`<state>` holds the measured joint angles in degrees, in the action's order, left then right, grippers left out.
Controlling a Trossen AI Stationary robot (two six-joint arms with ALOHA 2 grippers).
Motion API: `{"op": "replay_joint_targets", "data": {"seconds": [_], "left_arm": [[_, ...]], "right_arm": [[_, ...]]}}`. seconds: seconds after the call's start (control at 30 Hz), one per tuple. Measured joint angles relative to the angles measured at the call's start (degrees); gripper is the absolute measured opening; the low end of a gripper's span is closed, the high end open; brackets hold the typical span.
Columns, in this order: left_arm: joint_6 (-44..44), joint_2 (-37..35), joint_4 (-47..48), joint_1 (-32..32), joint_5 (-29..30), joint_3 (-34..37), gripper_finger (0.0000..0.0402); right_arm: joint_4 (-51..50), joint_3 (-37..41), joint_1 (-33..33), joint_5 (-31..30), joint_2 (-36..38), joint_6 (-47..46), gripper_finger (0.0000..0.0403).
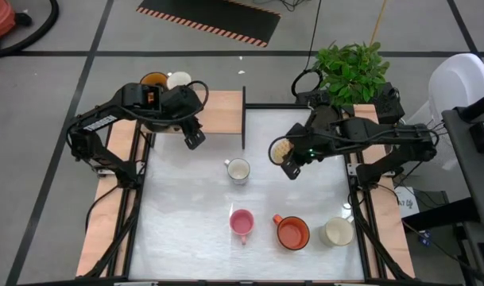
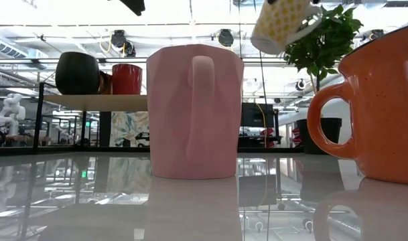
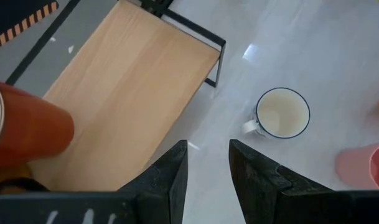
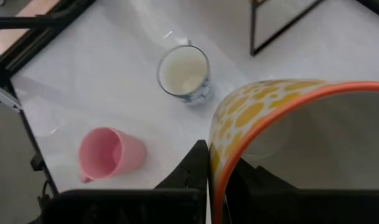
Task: Place coffee mugs
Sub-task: Put the yellow patterned mug on the shelf
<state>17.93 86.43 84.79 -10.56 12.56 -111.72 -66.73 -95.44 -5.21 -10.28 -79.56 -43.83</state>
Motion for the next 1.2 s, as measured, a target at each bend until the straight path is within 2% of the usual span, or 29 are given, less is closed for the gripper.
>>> {"op": "replay_joint_targets", "data": {"seconds": [0.13, 0.3, 0.47, 0.9, 1.2], "left_arm": [[2.9, -0.7, 1.9, 1.4, 1.1, 0.1, 0.0122], [6.5, -2.9, 2.3, 5.1, 6.1, 0.0, 0.0122], [11.4, -5.0, 2.8, 8.4, 9.9, 0.0, 0.0122], [15.7, -5.7, 5.2, 16.1, 13.9, 0.0, 0.0122], [16.9, -5.7, 5.2, 20.3, 16.1, 0.0, 0.0122]], "right_arm": [[0.0, -4.4, -0.3, 0.3, -3.0, 1.1, 0.0009], [0.0, -9.6, -0.3, 1.0, -5.9, 1.1, 0.001], [0.8, -14.1, 0.4, -1.7, -8.2, -1.8, 0.001], [14.1, -14.8, 5.5, -1.4, -9.4, -2.0, 0.0012], [28.6, -14.8, 9.8, 2.9, -13.3, 0.2, 0.0013]]}}
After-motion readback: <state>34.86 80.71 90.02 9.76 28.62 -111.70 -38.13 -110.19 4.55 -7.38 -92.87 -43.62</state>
